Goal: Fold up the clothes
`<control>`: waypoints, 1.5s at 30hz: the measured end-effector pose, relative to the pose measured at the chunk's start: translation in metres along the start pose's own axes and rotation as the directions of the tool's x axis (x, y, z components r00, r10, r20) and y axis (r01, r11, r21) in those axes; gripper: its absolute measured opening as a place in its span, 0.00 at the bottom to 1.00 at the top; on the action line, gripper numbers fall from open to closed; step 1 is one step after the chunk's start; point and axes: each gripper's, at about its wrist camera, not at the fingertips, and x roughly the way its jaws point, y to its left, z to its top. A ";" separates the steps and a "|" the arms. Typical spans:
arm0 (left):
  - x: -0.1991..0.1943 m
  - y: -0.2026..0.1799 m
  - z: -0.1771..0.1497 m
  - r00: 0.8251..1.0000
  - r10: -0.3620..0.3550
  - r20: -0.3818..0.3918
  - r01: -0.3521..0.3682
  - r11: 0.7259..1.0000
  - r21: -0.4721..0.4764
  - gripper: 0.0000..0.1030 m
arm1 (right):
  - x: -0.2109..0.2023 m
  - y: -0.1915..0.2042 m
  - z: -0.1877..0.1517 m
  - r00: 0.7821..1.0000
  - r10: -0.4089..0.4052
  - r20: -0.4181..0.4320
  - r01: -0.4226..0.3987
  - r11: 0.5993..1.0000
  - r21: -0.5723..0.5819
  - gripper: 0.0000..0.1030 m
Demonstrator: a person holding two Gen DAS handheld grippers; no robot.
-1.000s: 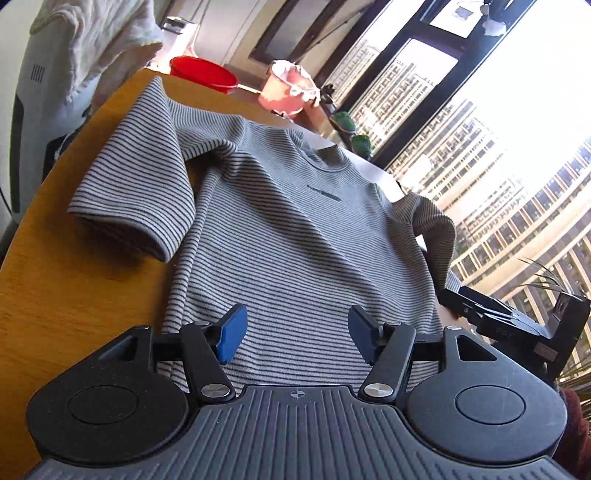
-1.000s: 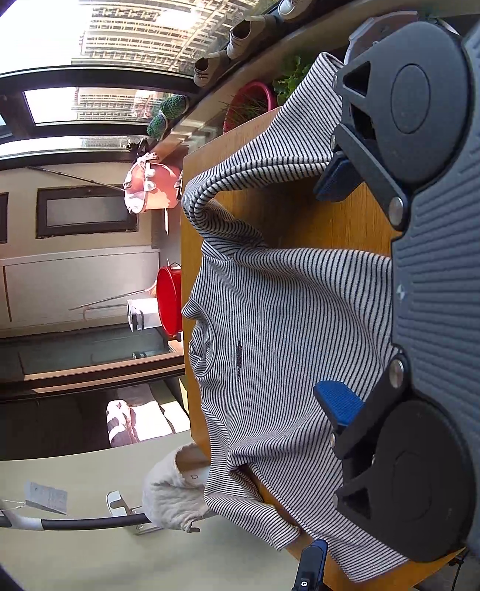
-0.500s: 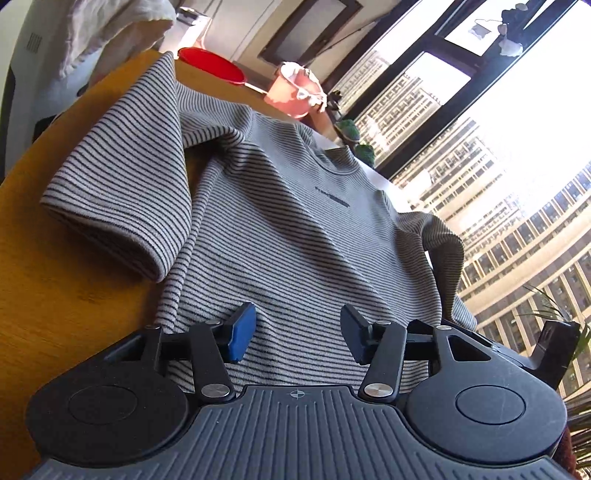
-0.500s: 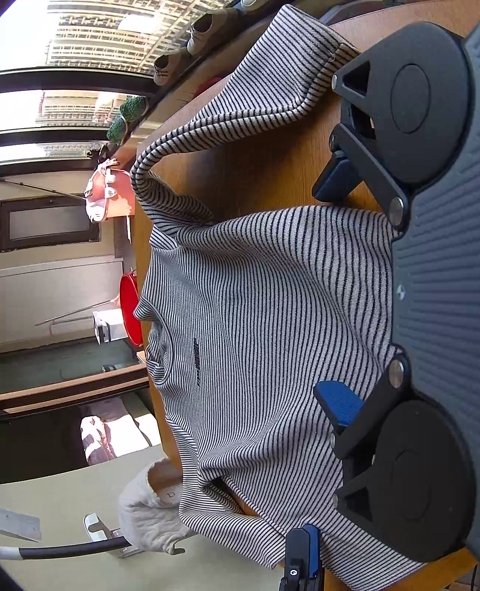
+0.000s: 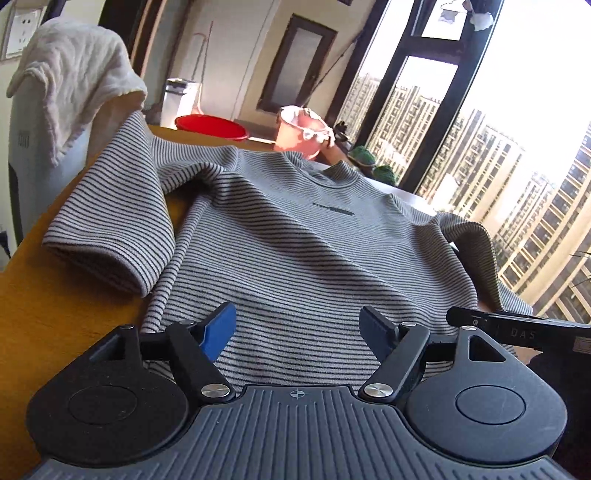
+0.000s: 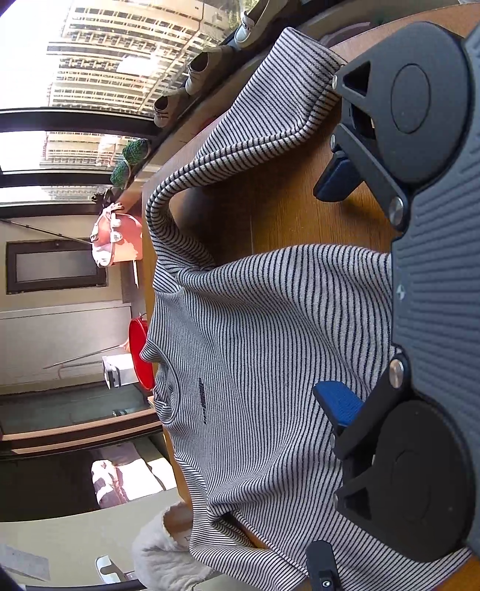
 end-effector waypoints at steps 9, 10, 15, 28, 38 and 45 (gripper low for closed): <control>-0.003 -0.003 -0.004 1.000 0.001 0.009 -0.001 1.000 0.014 0.92 | 0.014 -0.042 0.048 0.993 -0.082 0.079 0.077 0.995 0.066 1.00; -0.003 -0.004 -0.005 1.000 0.002 0.011 -0.002 1.000 0.015 0.92 | 0.020 -0.043 0.055 0.990 -0.108 0.086 0.102 0.992 0.070 1.00; -0.003 -0.006 -0.007 1.000 -0.003 0.012 0.002 0.999 0.032 0.95 | 0.010 -0.034 0.071 0.988 -0.027 0.154 0.022 0.999 0.037 1.00; -0.001 -0.006 -0.006 1.000 -0.019 0.018 0.018 1.000 0.025 0.99 | 0.067 -0.051 0.060 0.998 0.052 -0.045 -0.042 0.978 0.205 1.00; -0.012 -0.007 -0.010 0.999 0.037 0.031 -0.037 0.999 0.016 1.00 | 0.031 -0.008 0.048 0.999 0.023 0.048 -0.023 1.000 -0.002 1.00; -0.036 -0.012 -0.023 0.999 -0.026 0.027 0.026 1.000 0.004 1.00 | -0.054 0.002 0.006 0.977 0.211 0.041 -0.206 0.973 -0.100 1.00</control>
